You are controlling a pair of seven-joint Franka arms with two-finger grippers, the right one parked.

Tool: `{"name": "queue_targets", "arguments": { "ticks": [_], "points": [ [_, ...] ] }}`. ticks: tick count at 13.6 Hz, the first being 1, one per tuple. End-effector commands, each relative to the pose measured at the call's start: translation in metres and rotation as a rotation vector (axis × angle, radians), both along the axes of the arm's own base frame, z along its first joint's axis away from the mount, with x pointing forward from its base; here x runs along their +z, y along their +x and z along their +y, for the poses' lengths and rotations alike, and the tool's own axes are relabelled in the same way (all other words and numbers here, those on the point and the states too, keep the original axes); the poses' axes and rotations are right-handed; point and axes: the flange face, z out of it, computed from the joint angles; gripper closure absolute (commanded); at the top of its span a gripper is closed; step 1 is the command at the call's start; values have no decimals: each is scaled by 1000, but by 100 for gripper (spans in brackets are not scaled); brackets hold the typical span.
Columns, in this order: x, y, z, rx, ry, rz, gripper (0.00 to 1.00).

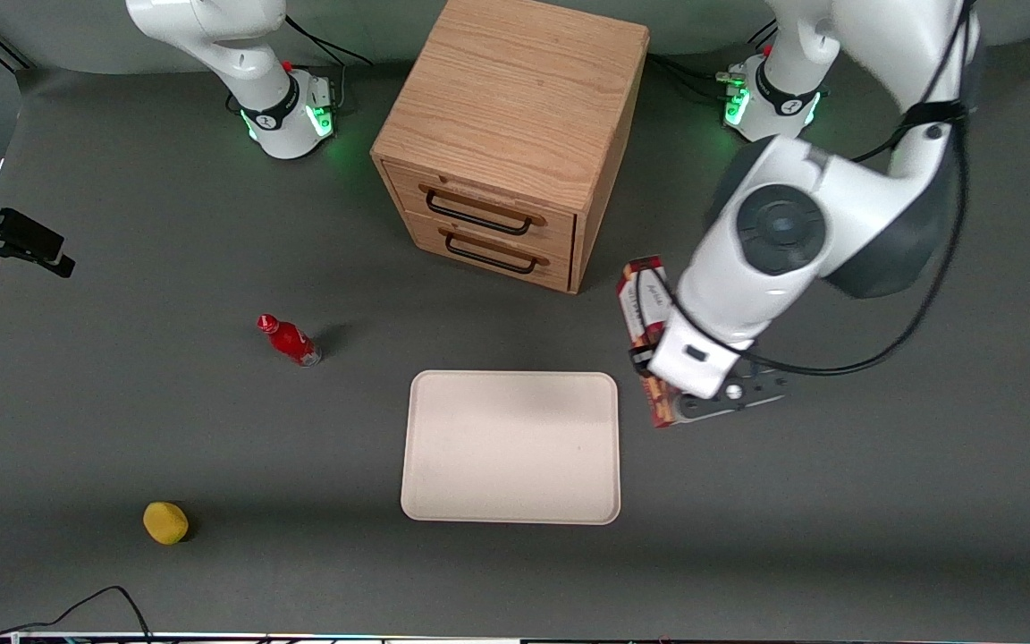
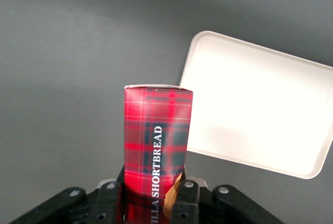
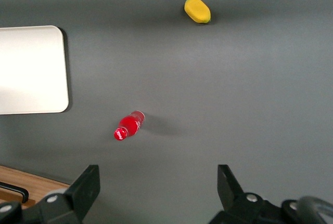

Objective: Place red cookie box on tray
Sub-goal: 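Carry the upright box over the white tray with the left gripper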

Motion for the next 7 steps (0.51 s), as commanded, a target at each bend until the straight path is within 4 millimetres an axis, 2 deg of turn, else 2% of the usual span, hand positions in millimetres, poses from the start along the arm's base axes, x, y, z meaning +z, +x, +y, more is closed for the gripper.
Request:
{"name": "queue_targets", "arguments": {
  "ticks": [1,5,7],
  "points": [
    [-26,9,-50,-3,2,-51,95],
    [-74,12,-79,2,-12,-100,95],
    [-104,21,-85,38,-17,-144,95]
  ]
}}
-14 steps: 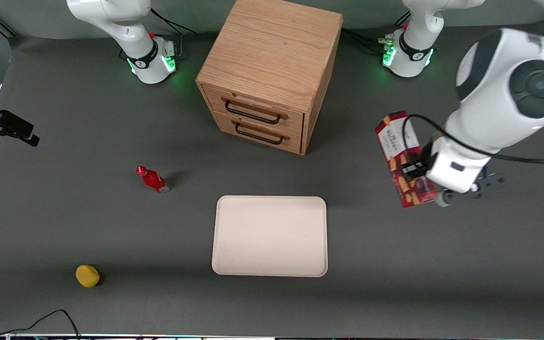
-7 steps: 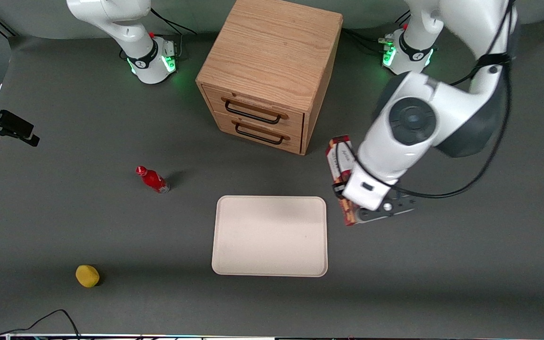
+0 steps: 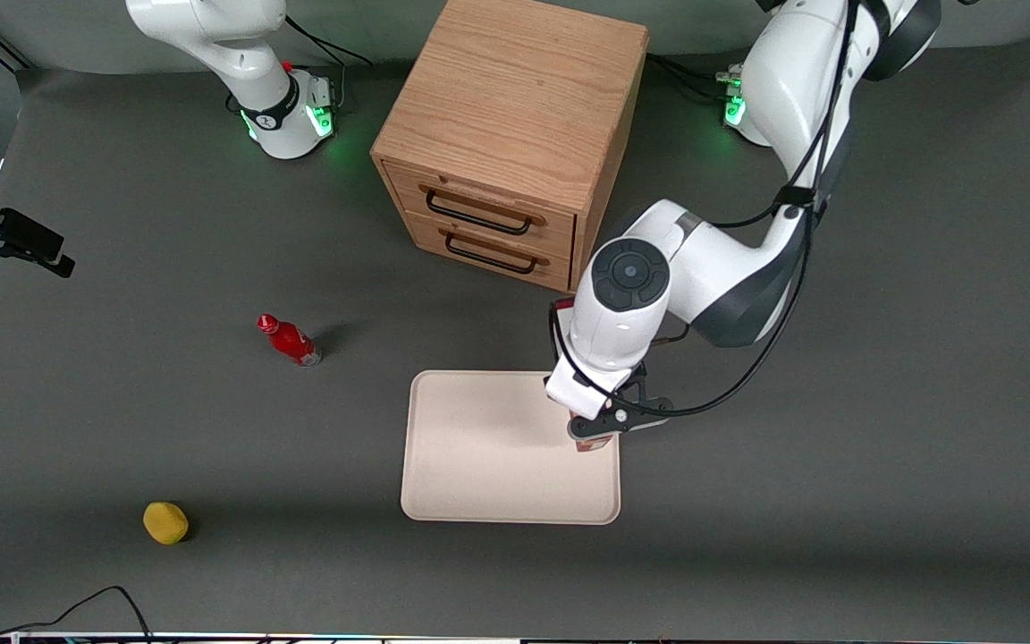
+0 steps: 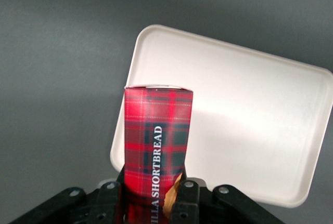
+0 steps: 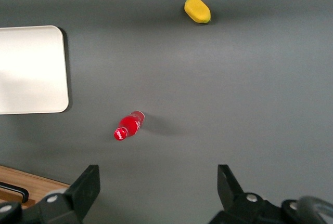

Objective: Place red cookie box on tray
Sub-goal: 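Carry the upright box over the white tray with the left gripper, then lower the box onto the tray and open the left gripper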

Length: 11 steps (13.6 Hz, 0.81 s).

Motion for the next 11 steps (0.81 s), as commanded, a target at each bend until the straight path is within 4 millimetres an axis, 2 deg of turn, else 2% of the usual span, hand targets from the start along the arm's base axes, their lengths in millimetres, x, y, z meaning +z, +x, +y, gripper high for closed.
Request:
{"name": "queue_targets", "arguments": {
  "ticks": [1,3,5,11],
  "points": [
    [-31,13,-11,48,1,-73,95],
    [-56,22,-7,61,22,-107,95],
    [-72,26,-3,61,37,-123,95],
    [-102,26,-7,57,40,-125,94]
  ]
}}
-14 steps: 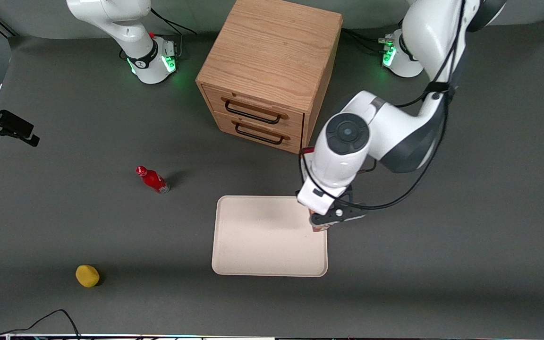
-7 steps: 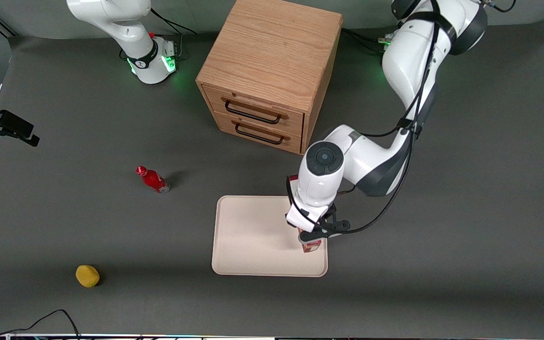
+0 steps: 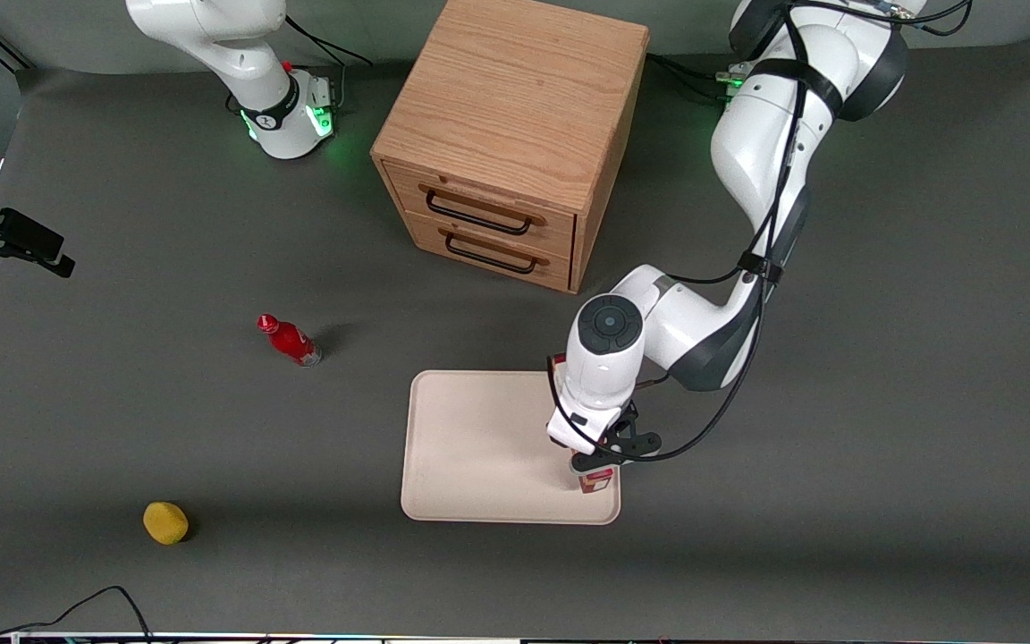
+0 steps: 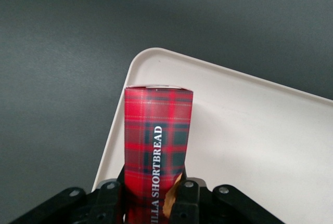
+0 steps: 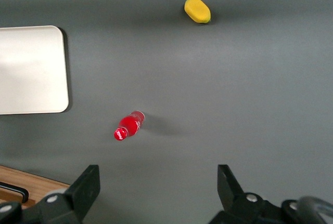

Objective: Place red cookie box on tray
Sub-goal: 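Lower the box onto the tray and open the left gripper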

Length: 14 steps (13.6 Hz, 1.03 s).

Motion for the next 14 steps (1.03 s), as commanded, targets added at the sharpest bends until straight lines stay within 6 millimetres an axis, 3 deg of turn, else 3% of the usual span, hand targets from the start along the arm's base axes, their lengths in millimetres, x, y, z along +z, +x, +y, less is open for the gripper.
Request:
{"name": "queue_targets", "arguments": {
  "ticks": [1,4,6,7,10,11,14],
  "points": [
    [-5,2,-9,15,17,-42,94],
    [-14,0,-14,15,36,-56,88],
    [-18,-1,-14,9,44,-63,76],
    [-19,-1,-14,7,41,-66,64],
    [-23,-1,-13,2,35,-74,4],
    [-22,0,-12,2,35,-76,0],
    [-14,2,-9,8,35,-74,0]
  ]
}}
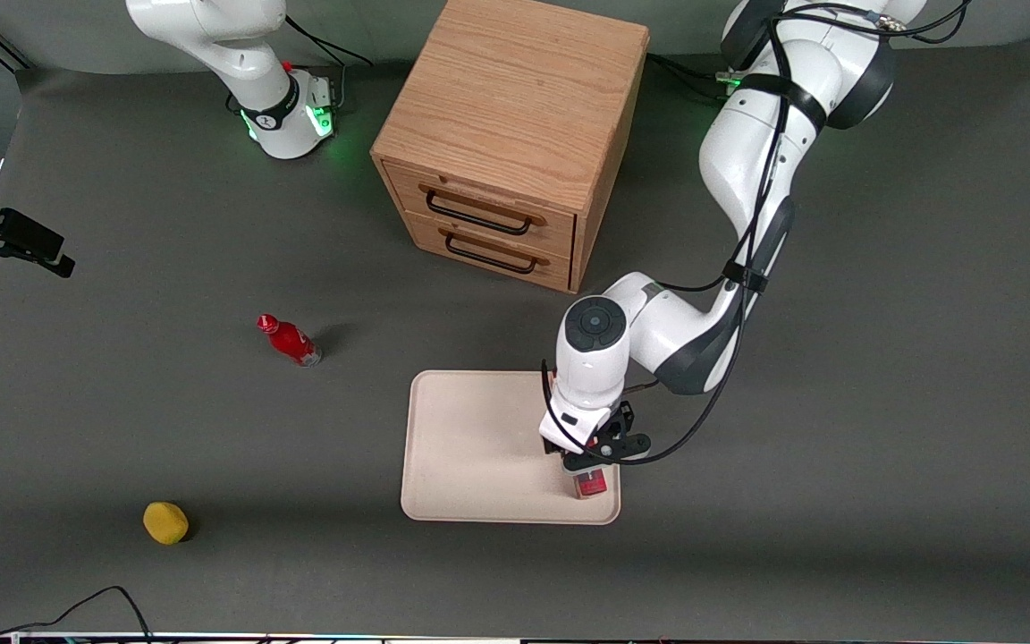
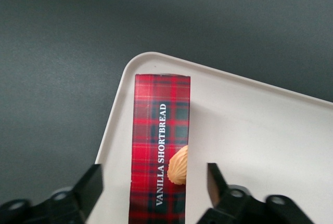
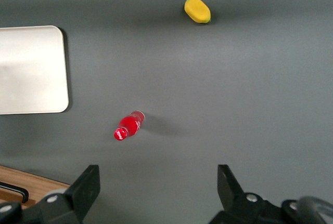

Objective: Place red cookie box on tray
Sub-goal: 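Lower the box onto the tray and open the left gripper, then raise the left gripper off the box and withdraw it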

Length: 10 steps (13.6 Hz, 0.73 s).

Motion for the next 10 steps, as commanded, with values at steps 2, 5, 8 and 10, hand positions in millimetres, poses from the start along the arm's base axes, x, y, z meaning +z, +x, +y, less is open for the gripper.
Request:
{"name": "queue_targets", "arguments": {
  "ticks": [2,5,8,10],
  "points": [
    [22,5,1,22,9,-29,0],
    [53,1,8,7,63,9,0],
    [99,-6,23,-12,94,86,0],
    [145,-6,49,-47,85,133,0]
  ]
}}
